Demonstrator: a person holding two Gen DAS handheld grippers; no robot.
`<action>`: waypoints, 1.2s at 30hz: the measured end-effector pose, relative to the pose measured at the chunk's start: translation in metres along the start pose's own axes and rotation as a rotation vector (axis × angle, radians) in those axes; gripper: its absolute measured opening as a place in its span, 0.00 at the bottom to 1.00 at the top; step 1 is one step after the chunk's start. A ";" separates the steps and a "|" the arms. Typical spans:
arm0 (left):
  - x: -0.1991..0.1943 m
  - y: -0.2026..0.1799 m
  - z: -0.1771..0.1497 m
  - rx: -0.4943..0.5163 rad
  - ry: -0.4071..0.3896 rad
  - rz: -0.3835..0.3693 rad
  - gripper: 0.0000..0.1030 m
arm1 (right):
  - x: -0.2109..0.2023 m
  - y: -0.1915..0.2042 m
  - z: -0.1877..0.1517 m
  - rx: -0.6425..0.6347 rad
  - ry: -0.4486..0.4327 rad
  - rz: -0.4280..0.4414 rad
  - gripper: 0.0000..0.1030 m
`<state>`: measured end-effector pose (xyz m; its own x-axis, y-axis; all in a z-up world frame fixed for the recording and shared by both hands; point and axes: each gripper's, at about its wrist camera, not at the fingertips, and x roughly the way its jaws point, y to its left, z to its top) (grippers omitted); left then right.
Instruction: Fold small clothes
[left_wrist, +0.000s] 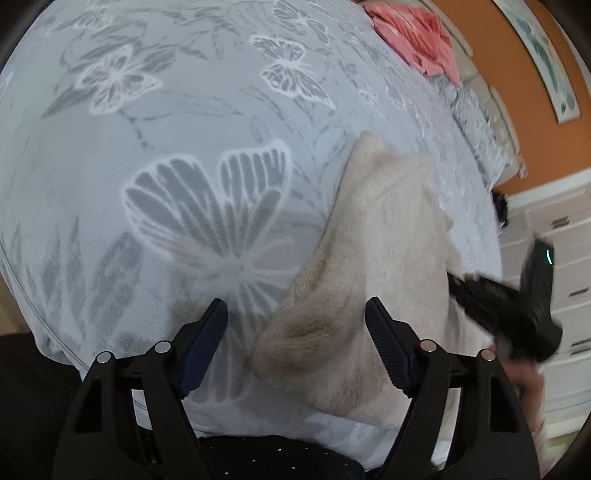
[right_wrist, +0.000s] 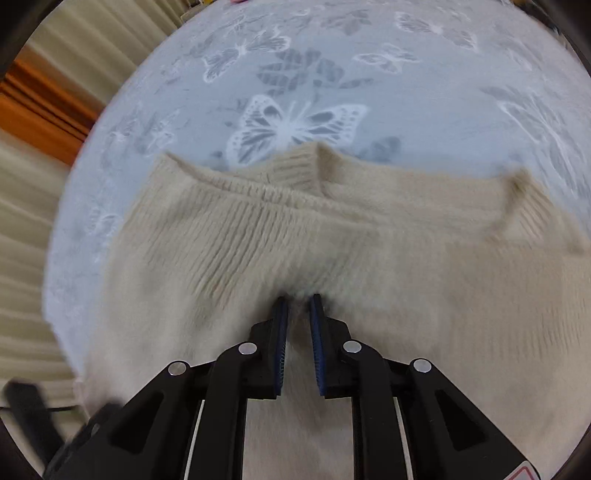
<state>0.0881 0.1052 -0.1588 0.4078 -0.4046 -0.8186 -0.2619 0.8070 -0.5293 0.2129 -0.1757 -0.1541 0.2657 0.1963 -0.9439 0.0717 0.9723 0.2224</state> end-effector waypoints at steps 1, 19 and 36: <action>0.002 -0.005 -0.001 0.023 0.006 0.018 0.77 | 0.002 0.006 0.004 -0.017 0.007 -0.028 0.15; 0.010 -0.034 -0.004 0.172 0.033 0.198 0.66 | -0.047 -0.065 -0.073 0.109 -0.045 -0.040 0.13; -0.098 -0.234 -0.039 0.477 -0.101 -0.253 0.17 | -0.072 -0.111 -0.091 0.256 -0.139 0.199 0.13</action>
<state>0.0749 -0.0612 0.0371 0.4947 -0.5873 -0.6406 0.2716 0.8046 -0.5280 0.0986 -0.2865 -0.1327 0.4255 0.3423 -0.8377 0.2397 0.8500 0.4690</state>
